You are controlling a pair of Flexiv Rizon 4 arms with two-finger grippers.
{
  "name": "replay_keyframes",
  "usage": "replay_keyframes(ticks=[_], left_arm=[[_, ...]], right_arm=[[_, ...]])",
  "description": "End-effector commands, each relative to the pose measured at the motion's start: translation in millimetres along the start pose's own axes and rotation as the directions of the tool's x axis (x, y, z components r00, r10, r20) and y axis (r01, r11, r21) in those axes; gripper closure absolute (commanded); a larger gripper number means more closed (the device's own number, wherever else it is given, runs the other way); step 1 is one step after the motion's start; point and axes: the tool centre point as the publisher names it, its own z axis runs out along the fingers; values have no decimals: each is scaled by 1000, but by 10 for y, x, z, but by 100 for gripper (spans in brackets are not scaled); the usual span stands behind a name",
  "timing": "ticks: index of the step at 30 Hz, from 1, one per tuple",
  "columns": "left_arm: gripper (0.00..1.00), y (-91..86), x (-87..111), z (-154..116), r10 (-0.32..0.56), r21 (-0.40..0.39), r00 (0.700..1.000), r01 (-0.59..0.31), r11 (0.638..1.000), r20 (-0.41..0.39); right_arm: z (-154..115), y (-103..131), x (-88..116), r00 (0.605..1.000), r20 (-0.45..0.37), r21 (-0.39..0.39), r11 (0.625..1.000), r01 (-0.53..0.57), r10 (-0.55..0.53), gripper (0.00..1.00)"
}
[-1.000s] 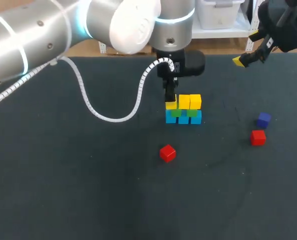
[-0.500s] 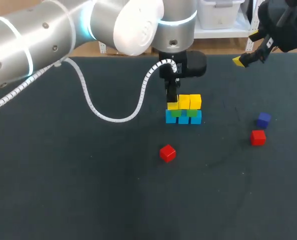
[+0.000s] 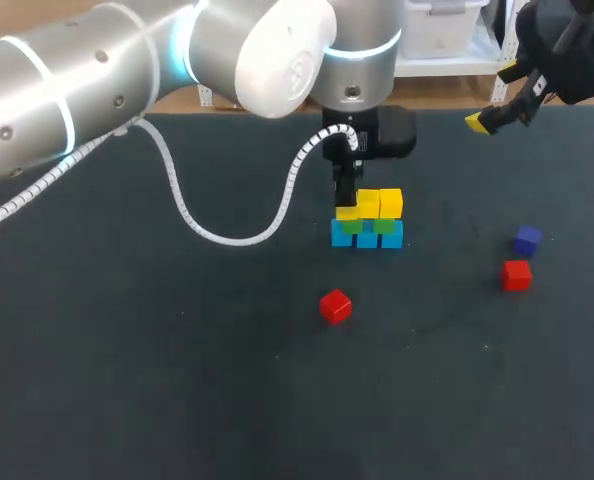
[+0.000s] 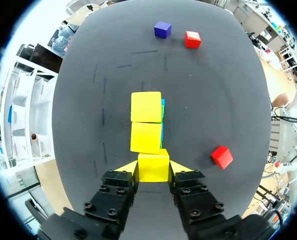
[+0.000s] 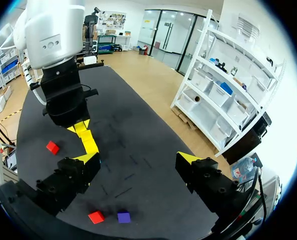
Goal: Place the blue cubes, place green cubes on the blue cubes, place the yellow cubes on the green cubes, then place the red cubes on the yellow cubes, and place purple cube on the red cubes.
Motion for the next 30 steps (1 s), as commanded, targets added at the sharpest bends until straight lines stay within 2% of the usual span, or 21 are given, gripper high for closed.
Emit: replay_keyframes(ticks=[1, 28, 29, 30], left_arm=[[100, 27, -8, 12, 0, 2, 1000, 0, 1000, -3], [100, 75, -20, 50, -3, -3, 1000, 3, 1000, -7], [98, 71, -22, 52, -2, -2, 1000, 2, 1000, -8], [82, 71, -23, 52, -1, -2, 1000, 1, 1000, -8]], right_arm=[[-8, 20, 3, 1000, -1, 8, 1000, -1, 1, 0], [-8, 20, 3, 1000, -1, 8, 1000, -1, 1, 0], [-8, 20, 3, 1000, -1, 8, 1000, -1, 1, 0], [-8, 20, 3, 1000, -1, 8, 1000, -1, 1, 0]])
